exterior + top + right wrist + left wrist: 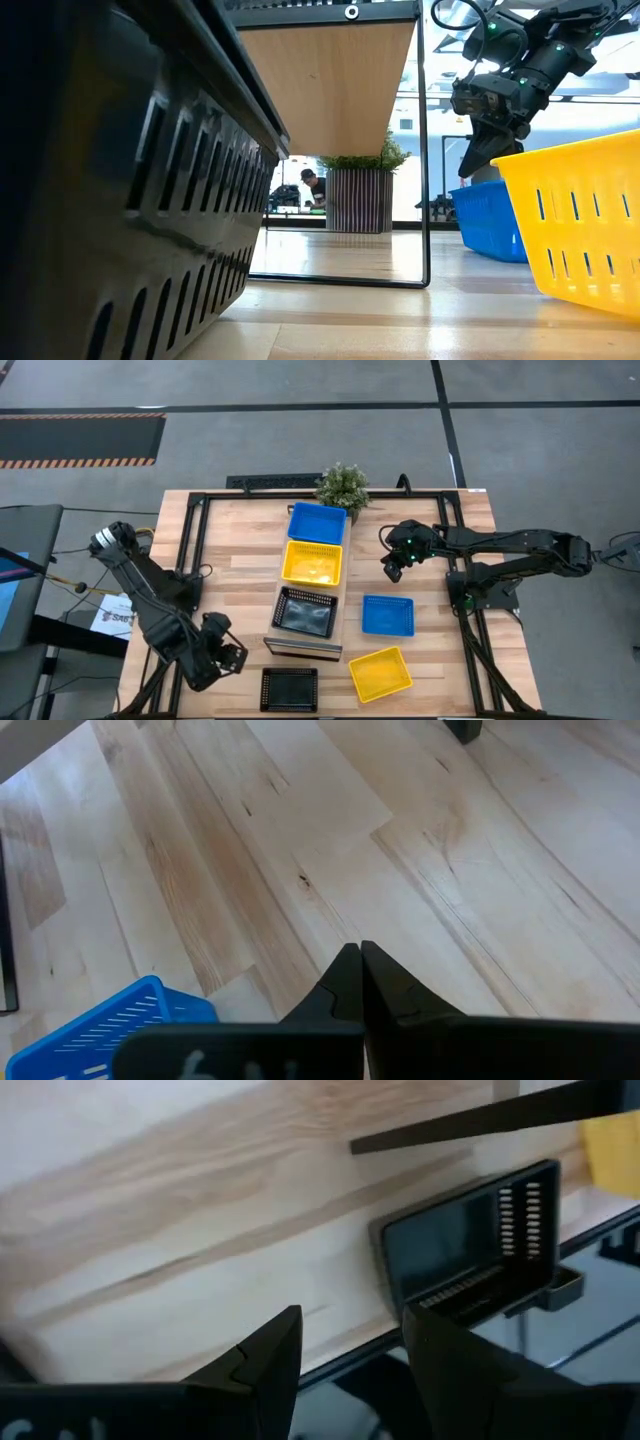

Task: Stack baskets on shelf by color
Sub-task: Stack the black basket on top of the black basket on the shelf

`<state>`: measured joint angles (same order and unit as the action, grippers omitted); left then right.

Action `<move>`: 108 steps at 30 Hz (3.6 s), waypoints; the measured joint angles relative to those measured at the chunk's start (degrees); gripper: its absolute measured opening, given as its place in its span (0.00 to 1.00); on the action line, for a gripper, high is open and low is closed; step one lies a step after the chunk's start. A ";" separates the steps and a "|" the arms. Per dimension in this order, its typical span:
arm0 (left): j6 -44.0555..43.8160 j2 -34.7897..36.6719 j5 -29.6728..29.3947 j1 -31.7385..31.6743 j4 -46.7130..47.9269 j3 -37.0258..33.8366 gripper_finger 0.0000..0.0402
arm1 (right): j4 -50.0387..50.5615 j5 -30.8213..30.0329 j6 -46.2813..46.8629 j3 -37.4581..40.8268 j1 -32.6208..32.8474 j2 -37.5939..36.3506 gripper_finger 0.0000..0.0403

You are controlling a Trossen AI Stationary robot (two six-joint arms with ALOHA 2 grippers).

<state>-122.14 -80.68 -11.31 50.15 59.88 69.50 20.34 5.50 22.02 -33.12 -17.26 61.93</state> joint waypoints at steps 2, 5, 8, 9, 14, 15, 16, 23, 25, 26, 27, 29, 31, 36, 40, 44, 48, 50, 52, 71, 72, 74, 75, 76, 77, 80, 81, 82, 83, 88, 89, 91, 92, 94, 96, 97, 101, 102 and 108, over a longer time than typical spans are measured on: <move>-1.67 -0.02 -1.40 0.00 -3.48 -1.78 0.41 | 0.00 0.00 0.00 0.00 0.00 0.00 0.02; -3.25 0.00 -3.34 -0.09 -10.22 -4.73 0.41 | 0.00 0.00 0.01 0.00 0.00 0.00 0.02; -5.02 -0.02 -2.94 -0.63 -14.04 -7.21 0.41 | 0.02 0.00 0.02 0.00 -0.02 0.00 0.02; -5.59 -0.02 -2.19 -0.67 -14.65 -7.86 0.41 | 0.02 0.00 0.04 0.00 -0.02 0.00 0.02; -8.41 -0.07 -0.09 -0.61 -14.80 -8.99 0.41 | 0.35 0.00 0.04 0.00 0.00 0.00 0.02; -8.57 -0.07 -0.23 -0.61 -14.96 -8.99 0.41 | 0.35 0.00 0.04 0.00 0.00 0.00 0.02; -8.60 -0.07 -0.70 -0.61 -15.14 -8.99 0.41 | 0.37 0.00 0.04 0.00 0.00 0.00 0.02; -7.98 -3.49 -1.81 -0.67 -20.41 -8.99 0.41 | 0.43 0.00 0.03 0.00 0.00 0.00 0.02; -7.98 -4.96 -0.77 -0.67 -22.33 -8.97 0.41 | 0.42 0.02 0.02 0.00 0.00 0.00 0.02; -7.98 -5.70 -0.45 -0.67 -23.08 -8.97 0.41 | 0.44 0.02 0.02 0.00 0.00 0.00 0.02; -8.01 -6.35 -0.11 -0.67 -24.00 -8.97 0.41 | 0.48 0.02 0.02 0.00 0.00 0.00 0.02; -9.12 -7.64 0.15 -0.67 -25.23 -8.97 0.41 | 0.48 0.02 0.02 0.00 0.00 0.00 0.02; -9.32 -9.07 0.15 -0.79 -27.39 -8.97 0.41 | 0.52 0.02 0.02 0.00 0.00 0.00 0.02; -9.57 -12.78 0.28 -0.82 -33.69 -8.96 0.41 | 0.66 0.14 0.02 0.00 0.00 0.00 0.02; -10.58 -14.31 0.57 -1.06 -34.02 -8.97 0.41 | 0.66 0.26 0.00 0.00 0.00 0.00 0.02; -10.63 -15.21 0.55 -1.71 -34.22 -8.97 0.41 | 0.66 0.26 -0.04 0.00 0.00 0.00 0.02; -10.65 -15.15 0.30 -2.83 -33.73 -8.92 0.40 | 0.87 0.28 -0.05 0.01 0.00 0.00 0.02; -10.62 -15.15 0.38 -3.00 -33.83 -8.92 0.39 | 0.94 0.28 -0.07 0.02 0.00 0.00 0.02; -10.60 -15.15 0.73 -3.11 -33.98 -8.92 0.37 | 1.39 0.28 -0.08 0.00 0.01 0.00 0.02; -9.03 -15.13 0.96 -3.89 -33.12 -8.92 0.11 | 2.03 0.28 -0.22 0.02 0.00 0.00 0.02; -9.01 -15.23 0.82 -3.89 -33.03 -8.92 0.10 | 2.03 0.28 -0.22 0.02 0.00 0.00 0.02; -9.01 -15.94 0.68 -4.02 -33.65 -8.92 0.09 | 1.99 0.28 -0.22 0.02 0.00 0.00 0.02; -9.00 -16.28 0.65 -4.02 -33.90 -8.92 0.08 | 1.99 0.28 -0.22 0.02 0.00 0.00 0.02; -8.98 -16.71 0.59 -4.03 -34.67 -8.92 0.07 | 1.99 0.26 -0.20 0.02 0.00 0.00 0.02; -9.00 -17.10 0.39 -4.12 -35.68 -8.92 0.07 | 2.00 0.26 -0.20 0.02 0.00 0.00 0.02; -9.01 -17.80 -1.14 -4.30 -37.86 -8.92 0.07 | 1.97 0.26 -0.15 0.02 0.00 0.00 0.02; -9.03 -17.81 -1.65 -4.30 -38.26 -8.92 0.07 | 1.99 0.26 -0.13 0.02 0.00 0.00 0.02; -9.01 -17.81 -2.01 -4.30 -38.28 -8.92 0.07 | 1.97 0.26 -0.04 0.02 0.00 -0.01 0.02; -9.01 -17.83 -2.65 -4.32 -38.25 -8.92 0.07 | 1.95 0.26 -0.04 0.02 0.00 0.00 0.02; -8.99 -17.84 -3.06 -4.35 -38.76 -8.92 0.07 | 1.90 0.26 -0.07 0.02 0.00 0.00 0.02; -8.99 -17.84 -3.06 -4.38 -38.80 -8.92 0.07 | 1.90 0.26 -0.07 0.02 0.00 0.00 0.02; -8.99 -17.84 -2.87 -4.50 -38.75 -8.92 0.06 | 1.90 0.26 -0.07 0.02 0.00 0.00 0.02; -8.99 -17.84 -2.76 -4.50 -38.81 -8.92 0.05 | 1.90 0.26 -0.07 0.02 0.00 0.00 0.02; -8.99 -17.84 -2.41 -4.50 -38.81 -8.92 0.02 | 1.91 0.26 -0.04 0.02 0.00 0.00 0.02; -9.02 -17.73 -2.02 -4.50 -38.82 -8.92 0.01 | 1.92 0.26 -0.04 0.02 0.00 0.00 0.02; -9.01 -17.51 -2.01 -4.50 -38.75 -8.92 0.01 | 1.92 0.26 -0.04 0.02 0.00 0.00 0.02; -9.01 -15.62 -2.82 -4.44 -36.12 -7.17 0.00 | 1.93 0.28 -0.04 0.02 0.00 -0.01 0.02; -9.01 -15.08 -2.69 -4.29 -34.67 -6.43 0.00 | 1.95 0.31 -0.05 0.02 0.00 0.00 0.02; -8.03 -11.78 -1.18 -2.36 -28.34 -3.31 0.00 | 1.90 0.37 -0.09 0.02 0.00 -0.01 0.02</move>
<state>-130.17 -92.46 -12.49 47.78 31.54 66.19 22.24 5.87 21.93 -33.10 -17.26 61.92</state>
